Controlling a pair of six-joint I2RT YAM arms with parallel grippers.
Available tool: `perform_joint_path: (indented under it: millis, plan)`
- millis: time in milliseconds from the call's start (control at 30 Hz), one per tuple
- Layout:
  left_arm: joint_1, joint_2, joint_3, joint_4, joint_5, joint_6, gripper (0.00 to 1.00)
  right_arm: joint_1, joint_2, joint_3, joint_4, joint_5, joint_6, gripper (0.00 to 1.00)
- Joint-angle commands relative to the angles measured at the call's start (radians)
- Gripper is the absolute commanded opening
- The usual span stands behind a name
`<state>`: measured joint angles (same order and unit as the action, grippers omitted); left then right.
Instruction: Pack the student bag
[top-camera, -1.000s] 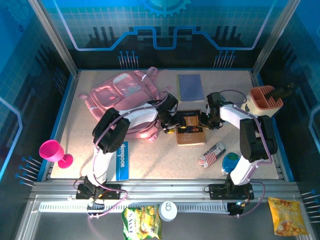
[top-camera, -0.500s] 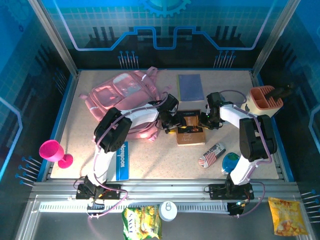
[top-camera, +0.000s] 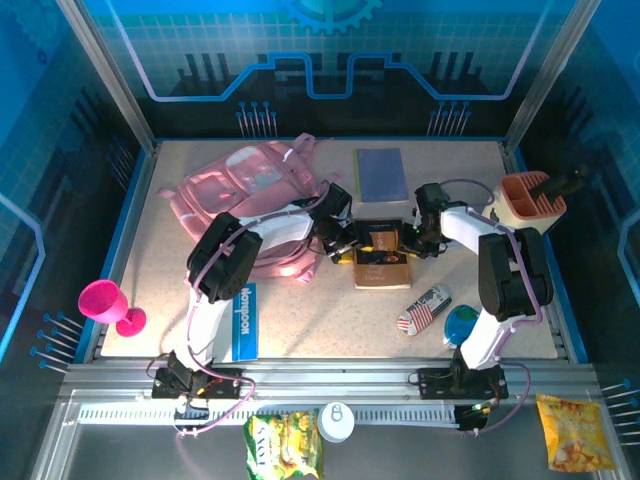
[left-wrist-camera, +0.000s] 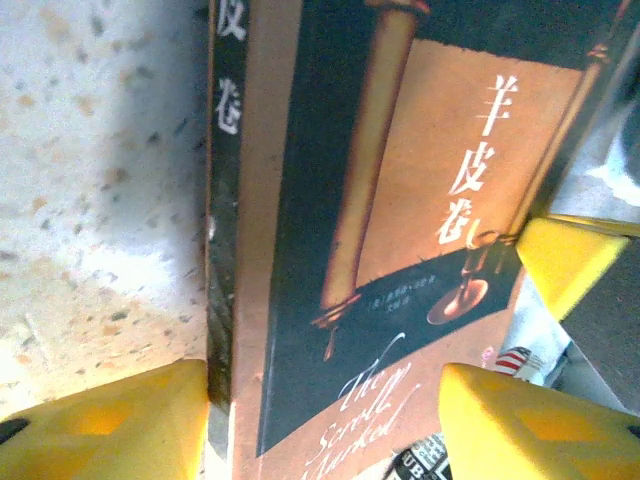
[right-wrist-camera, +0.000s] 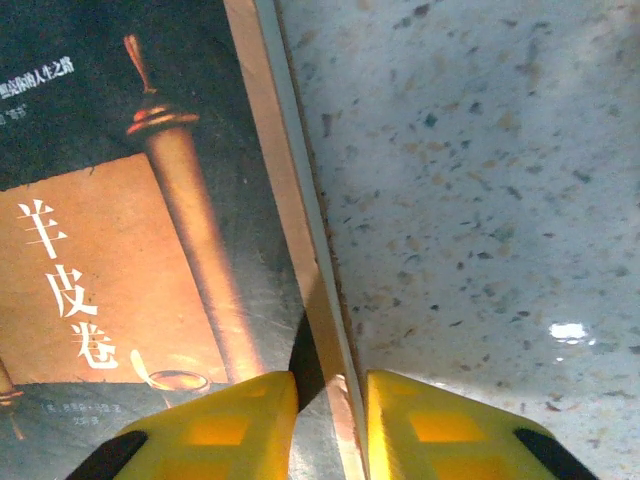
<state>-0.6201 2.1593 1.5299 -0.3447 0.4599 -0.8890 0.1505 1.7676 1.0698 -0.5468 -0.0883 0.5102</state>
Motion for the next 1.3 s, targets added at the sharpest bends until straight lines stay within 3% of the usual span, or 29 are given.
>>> perform_joint_path:
  millis: [0,300,767,967,1200,1267]
  plan:
    - [-0.001,-0.05,-0.01,0.186,0.136,0.015,0.58,-0.02,0.038,-0.008,-0.055,-0.044,0.01,0.25]
    - [0.0,-0.085,-0.093,0.343,0.207,-0.023,0.45,-0.06,0.028,-0.025,-0.007,-0.189,0.039,0.21]
    - [-0.005,-0.05,-0.14,0.5,0.233,-0.142,0.28,-0.09,0.017,-0.059,0.028,-0.227,0.075,0.15]
    - [-0.012,-0.055,-0.144,0.483,0.227,-0.128,0.26,-0.092,0.021,-0.053,0.018,-0.214,0.081,0.15]
    - [-0.005,-0.063,-0.118,0.341,0.159,-0.076,0.25,-0.093,0.008,-0.055,0.025,-0.212,0.079,0.17]
    - [-0.004,-0.064,-0.1,0.299,0.15,-0.06,0.19,-0.094,-0.006,-0.066,0.045,-0.225,0.082,0.19]
